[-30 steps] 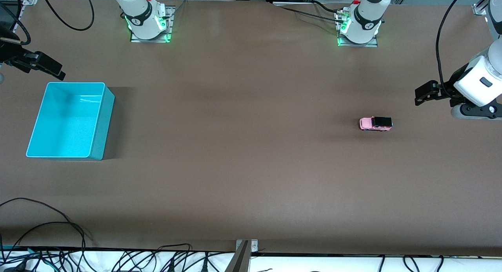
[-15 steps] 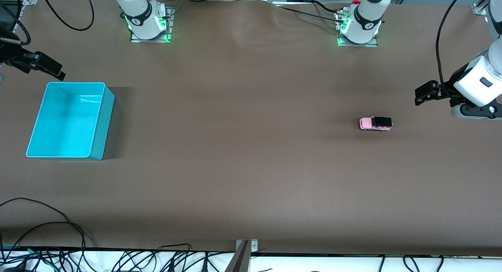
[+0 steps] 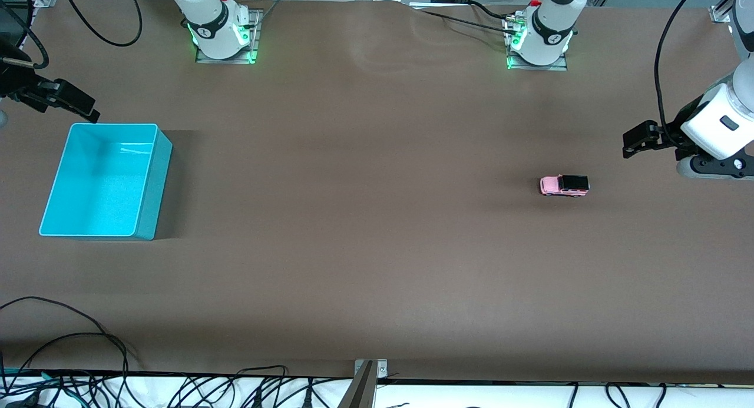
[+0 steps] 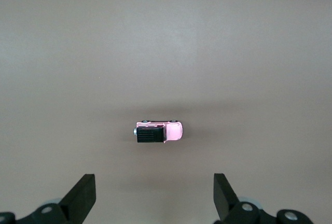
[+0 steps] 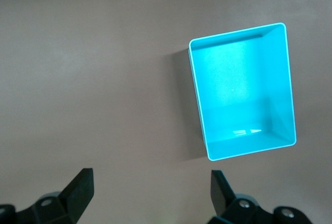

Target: Wind and store pink jeep toy

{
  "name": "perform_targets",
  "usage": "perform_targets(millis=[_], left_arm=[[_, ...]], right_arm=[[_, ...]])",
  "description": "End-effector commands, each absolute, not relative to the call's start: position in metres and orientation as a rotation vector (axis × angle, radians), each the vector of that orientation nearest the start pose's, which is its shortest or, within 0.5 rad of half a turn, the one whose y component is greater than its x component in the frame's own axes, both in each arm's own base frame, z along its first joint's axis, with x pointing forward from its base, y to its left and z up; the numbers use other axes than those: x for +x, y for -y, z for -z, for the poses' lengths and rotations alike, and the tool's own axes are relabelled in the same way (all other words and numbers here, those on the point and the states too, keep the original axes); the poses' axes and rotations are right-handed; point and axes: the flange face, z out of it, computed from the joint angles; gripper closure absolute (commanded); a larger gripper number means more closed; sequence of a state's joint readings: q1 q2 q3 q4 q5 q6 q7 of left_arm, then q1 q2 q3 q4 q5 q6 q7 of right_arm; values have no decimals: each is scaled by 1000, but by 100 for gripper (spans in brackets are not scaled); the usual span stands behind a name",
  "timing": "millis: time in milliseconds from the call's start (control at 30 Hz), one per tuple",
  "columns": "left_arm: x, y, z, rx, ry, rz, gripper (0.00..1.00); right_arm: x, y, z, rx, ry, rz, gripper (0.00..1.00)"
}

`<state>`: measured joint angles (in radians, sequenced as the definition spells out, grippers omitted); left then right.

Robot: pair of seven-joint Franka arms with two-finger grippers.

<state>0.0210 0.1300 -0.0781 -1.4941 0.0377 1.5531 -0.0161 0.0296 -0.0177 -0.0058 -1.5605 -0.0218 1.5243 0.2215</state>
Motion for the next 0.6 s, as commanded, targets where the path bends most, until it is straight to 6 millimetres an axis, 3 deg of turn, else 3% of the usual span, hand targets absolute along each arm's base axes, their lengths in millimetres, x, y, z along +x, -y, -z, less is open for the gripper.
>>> perform_targets(millis=[0, 567], left_arm=[[589, 27, -585, -3092, -100, -121, 0], [589, 27, -584, -3092, -100, -123, 0]], right_arm=[[544, -12, -637, -3148, -297, -30, 0], [543, -10, -637, -3150, -292, -35, 0]])
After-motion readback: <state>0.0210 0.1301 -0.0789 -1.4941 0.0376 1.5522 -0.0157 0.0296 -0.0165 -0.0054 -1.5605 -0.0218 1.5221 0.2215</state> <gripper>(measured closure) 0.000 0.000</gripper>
